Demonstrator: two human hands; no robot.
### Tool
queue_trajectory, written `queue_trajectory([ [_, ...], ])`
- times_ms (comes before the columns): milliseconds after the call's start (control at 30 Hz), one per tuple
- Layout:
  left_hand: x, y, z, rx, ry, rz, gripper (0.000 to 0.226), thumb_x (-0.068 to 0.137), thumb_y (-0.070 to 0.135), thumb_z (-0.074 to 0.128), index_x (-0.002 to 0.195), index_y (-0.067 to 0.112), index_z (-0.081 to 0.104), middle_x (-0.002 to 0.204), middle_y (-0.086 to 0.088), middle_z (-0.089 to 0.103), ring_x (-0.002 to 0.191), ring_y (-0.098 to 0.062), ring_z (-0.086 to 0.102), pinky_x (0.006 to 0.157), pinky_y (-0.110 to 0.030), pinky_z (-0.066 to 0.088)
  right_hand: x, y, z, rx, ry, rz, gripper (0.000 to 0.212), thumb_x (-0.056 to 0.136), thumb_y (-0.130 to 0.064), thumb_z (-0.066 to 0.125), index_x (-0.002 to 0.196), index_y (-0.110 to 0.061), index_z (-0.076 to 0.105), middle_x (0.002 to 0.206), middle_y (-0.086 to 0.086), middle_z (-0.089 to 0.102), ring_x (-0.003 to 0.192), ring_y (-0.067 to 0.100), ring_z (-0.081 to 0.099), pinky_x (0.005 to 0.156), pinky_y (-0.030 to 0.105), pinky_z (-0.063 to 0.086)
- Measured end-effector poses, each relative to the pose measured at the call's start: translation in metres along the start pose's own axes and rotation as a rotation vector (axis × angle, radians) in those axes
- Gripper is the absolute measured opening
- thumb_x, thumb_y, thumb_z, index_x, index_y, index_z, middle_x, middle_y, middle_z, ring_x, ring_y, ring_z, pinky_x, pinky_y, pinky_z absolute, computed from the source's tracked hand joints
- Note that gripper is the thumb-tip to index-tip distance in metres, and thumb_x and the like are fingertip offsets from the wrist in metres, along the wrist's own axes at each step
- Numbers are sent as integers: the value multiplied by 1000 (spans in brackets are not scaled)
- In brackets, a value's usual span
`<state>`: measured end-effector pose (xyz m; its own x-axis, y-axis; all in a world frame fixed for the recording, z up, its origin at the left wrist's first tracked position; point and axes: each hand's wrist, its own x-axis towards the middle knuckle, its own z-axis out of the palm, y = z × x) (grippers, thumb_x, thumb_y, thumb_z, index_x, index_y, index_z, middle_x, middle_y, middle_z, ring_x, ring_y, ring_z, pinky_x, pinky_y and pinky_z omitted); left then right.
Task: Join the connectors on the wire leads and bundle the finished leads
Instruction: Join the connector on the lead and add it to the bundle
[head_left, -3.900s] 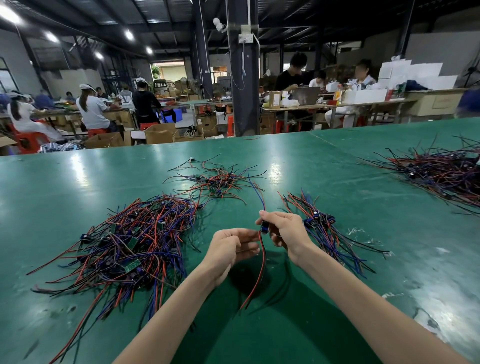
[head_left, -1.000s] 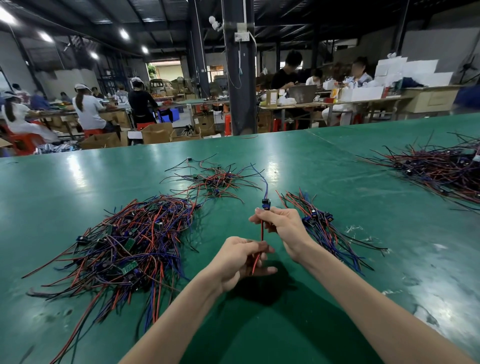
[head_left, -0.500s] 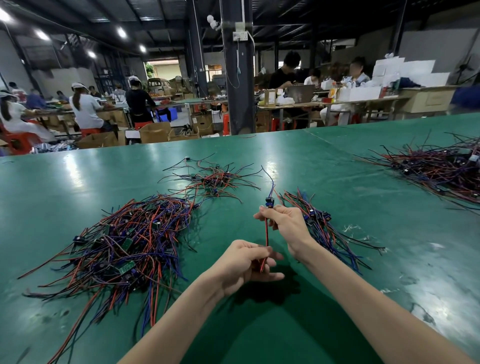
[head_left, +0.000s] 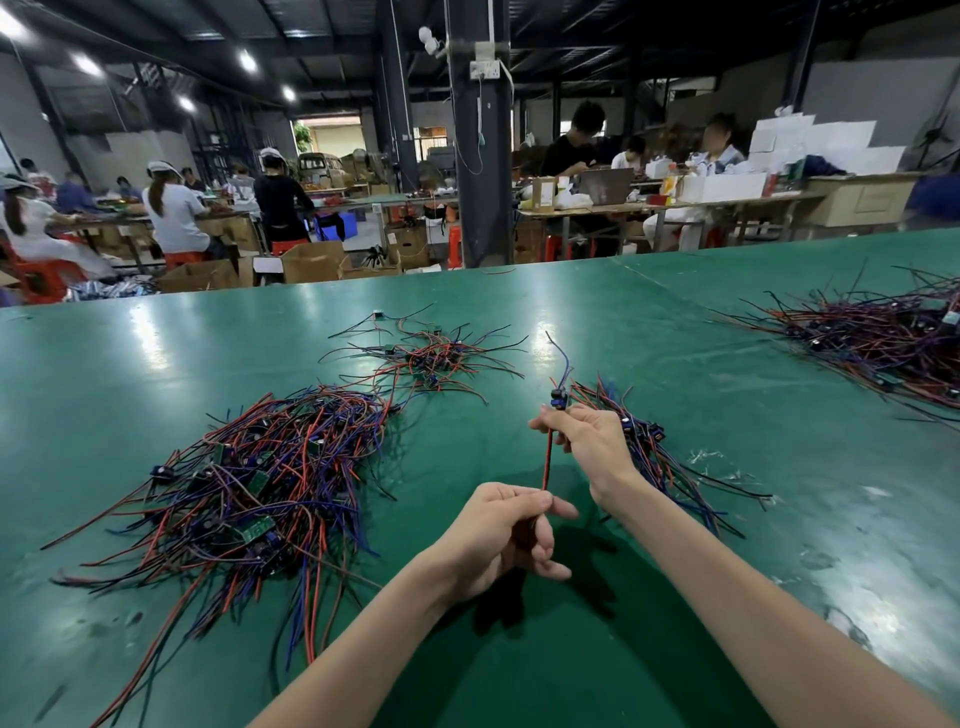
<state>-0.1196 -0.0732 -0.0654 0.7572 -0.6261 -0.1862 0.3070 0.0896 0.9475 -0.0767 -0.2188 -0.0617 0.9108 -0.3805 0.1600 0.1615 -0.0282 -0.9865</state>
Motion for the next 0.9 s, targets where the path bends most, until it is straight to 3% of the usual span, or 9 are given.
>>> queue_trajectory([
  [133,-2,0,0,-48,40,-18,25,99,5,38,93,-8,59,45,-7,52,35,-13,45,47,-31,54,0,-1,3,14,-5,-39,21,89,-15,64,71,-9,73,72,-2,63,62,2,48,58,9,38],
  [333,-8,1,5,-107,-30,-2,24,99,2,36,105,-10,57,62,-12,66,51,-18,63,63,-38,60,2,-5,2,46,36,-34,22,88,-17,65,68,-15,73,78,2,65,63,8,45,64,19,38],
  [567,-12,6,5,4,-20,-69,27,100,2,33,100,-7,58,56,-10,64,44,-14,60,49,-30,56,2,-4,-1,15,36,-31,22,88,-17,65,68,-14,73,85,8,63,67,10,46,67,19,38],
  [800,-13,6,6,-12,-91,-103,25,101,7,38,96,-5,60,76,-14,72,57,-15,68,55,-26,57,2,-9,-1,62,62,-36,20,88,-17,65,70,-15,73,83,3,65,65,8,46,62,15,39],
  [900,-15,7,8,59,-94,-104,29,100,13,42,89,-2,64,74,-13,72,57,-13,67,52,-21,54,3,-8,-3,67,77,-21,20,88,-18,66,70,-15,73,86,4,64,67,9,44,64,18,38],
])
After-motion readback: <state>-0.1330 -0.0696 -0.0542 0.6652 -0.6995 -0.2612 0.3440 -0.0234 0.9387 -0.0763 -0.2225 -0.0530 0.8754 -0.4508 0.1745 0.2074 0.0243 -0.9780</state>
